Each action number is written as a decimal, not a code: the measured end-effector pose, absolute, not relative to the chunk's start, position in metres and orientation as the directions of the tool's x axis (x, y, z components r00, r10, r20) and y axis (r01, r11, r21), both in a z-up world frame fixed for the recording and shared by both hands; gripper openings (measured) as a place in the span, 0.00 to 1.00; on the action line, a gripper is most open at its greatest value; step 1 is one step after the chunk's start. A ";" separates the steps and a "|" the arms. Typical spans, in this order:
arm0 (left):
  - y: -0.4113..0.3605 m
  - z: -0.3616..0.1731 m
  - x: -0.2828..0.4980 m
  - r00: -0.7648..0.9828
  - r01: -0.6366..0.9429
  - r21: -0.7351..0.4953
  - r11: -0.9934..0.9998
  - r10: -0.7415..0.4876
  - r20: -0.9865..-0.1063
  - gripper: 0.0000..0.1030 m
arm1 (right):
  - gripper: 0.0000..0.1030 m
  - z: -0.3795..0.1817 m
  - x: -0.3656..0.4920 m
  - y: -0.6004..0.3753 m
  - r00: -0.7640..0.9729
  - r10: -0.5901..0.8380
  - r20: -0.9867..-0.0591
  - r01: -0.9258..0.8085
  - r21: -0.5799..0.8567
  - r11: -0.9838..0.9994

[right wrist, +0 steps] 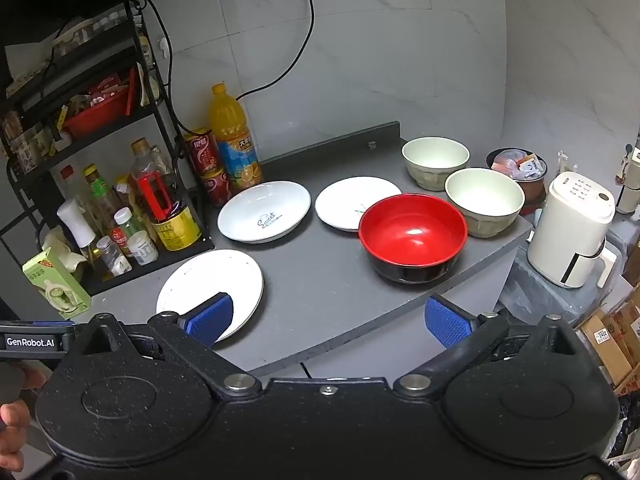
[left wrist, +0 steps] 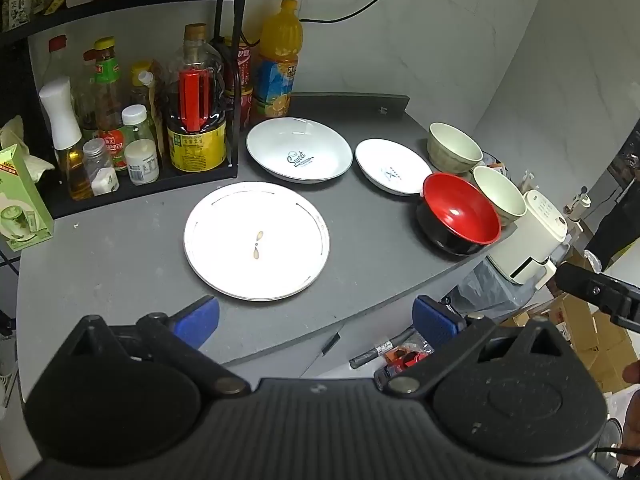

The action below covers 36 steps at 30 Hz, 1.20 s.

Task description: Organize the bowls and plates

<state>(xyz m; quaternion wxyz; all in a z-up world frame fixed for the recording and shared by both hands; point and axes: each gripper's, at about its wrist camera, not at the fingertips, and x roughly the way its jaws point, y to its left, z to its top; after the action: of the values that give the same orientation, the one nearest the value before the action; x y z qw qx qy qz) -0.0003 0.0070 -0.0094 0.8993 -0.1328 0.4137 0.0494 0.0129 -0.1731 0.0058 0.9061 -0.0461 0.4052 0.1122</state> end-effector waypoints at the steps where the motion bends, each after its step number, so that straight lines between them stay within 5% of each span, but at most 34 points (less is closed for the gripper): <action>1: 0.007 -0.009 0.000 0.652 -0.202 -0.199 0.959 -0.020 -0.758 0.99 | 1.00 0.006 0.013 -0.173 0.647 0.166 -0.744 -0.242 0.006 0.970; 28: 0.012 -0.009 0.006 0.646 -0.200 -0.178 0.963 -0.006 -0.763 0.99 | 1.00 0.005 0.014 -0.167 0.640 0.233 -0.732 -0.242 0.095 0.966; 36: 0.015 -0.010 0.008 0.644 -0.191 -0.178 0.965 -0.014 -0.765 0.99 | 1.00 0.005 0.010 -0.162 0.626 0.170 -0.761 -0.240 0.019 0.970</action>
<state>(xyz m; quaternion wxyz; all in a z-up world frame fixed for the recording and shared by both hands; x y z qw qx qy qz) 0.0084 0.0153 -0.0102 0.8985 -0.1223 0.4188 0.0492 0.0104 -0.1618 0.0050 0.9006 -0.0422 0.4174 0.1140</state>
